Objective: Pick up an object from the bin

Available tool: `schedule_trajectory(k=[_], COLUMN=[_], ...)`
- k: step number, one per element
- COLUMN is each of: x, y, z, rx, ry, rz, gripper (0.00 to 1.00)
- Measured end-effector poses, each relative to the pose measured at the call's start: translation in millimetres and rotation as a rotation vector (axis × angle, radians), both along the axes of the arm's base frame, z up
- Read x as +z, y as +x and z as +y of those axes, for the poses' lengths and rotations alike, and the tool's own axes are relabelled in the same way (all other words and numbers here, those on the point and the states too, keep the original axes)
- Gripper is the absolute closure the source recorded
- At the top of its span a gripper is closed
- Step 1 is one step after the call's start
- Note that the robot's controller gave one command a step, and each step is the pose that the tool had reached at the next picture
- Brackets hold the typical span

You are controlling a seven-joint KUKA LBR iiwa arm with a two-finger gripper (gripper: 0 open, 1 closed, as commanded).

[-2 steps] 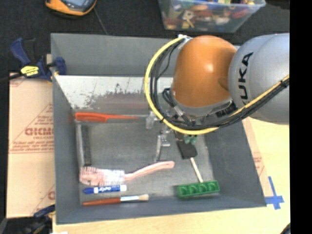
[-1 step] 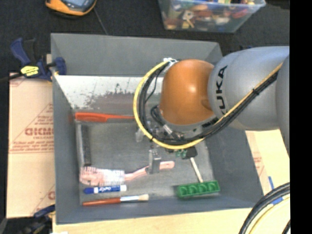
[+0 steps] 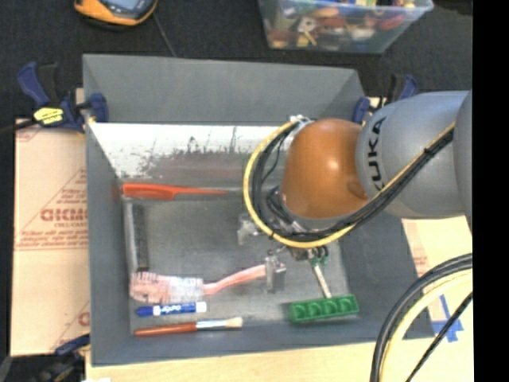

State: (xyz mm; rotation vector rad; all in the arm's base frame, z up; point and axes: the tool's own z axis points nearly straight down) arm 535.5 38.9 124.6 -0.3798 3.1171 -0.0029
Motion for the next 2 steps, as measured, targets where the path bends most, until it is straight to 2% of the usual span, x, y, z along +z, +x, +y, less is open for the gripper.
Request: schedule_trajectory(k=[1, 2], x=[5.2, -24.2], y=[-16.3, -33.9], z=[63.9, 52.3], rx=[-0.12, -0.549], ry=[0.003, 0.002], rz=[0.001, -0.001], gripper=[0.0, 0.0])
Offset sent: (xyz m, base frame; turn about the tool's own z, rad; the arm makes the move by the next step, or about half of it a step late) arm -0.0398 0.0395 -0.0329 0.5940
